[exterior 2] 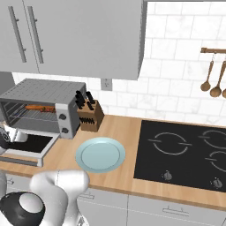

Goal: Pick up the kebab skewer and baguette bread, and place them inside the toaster oven. Close the toaster oven door and start by setting the timer.

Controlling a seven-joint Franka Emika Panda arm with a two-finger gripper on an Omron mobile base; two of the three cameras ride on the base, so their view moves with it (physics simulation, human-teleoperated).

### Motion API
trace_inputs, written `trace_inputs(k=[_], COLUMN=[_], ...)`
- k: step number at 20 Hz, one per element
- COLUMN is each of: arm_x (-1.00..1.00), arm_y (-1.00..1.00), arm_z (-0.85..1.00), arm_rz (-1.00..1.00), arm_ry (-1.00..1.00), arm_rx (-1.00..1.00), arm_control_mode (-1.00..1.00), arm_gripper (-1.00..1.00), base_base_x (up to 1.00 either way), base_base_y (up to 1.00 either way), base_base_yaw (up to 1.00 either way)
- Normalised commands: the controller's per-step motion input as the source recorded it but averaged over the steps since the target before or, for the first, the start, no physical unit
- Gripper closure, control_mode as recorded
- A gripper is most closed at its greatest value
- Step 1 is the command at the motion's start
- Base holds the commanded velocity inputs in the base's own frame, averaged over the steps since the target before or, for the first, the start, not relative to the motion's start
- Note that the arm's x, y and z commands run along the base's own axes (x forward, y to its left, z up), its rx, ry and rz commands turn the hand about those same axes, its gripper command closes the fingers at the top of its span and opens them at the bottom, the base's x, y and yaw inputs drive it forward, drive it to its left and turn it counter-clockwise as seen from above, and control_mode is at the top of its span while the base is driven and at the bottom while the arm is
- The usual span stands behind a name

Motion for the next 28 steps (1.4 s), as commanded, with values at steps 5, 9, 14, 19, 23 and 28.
trace_inputs(k=[5,9,14,19,23,28], arm_x=[-1.0,-0.98,-0.51,0.0,0.05,0.13], arm_y=[0.0,0.11,0.1,0.07,0.14,0.16], arm_z=[0.0,-0.05,-0.3,-0.36,-0.1,-0.12], arm_rz=[-0.05,-0.03,0.0,0.0,0.0,0.0], arm_ry=[0.06,0.09,0.02,-0.01,-0.01,-0.05], arm_rx=[0.0,0.0,0.0,-0.01,-0.03,-0.09], arm_control_mode=[-1.0,-1.0,-1.0,-1.0,-1.0,-1.0], arm_gripper=[-1.0,-1.0,-1.0,-1.0,-1.0,-1.0], base_base_x=[0.0,0.0,0.0,0.0,0.0,0.0], base_base_y=[0.0,0.0,0.0,0.0,0.0,0.0], base_base_yaw=[0.0,0.0,0.0,0.0,0.0,0.0])
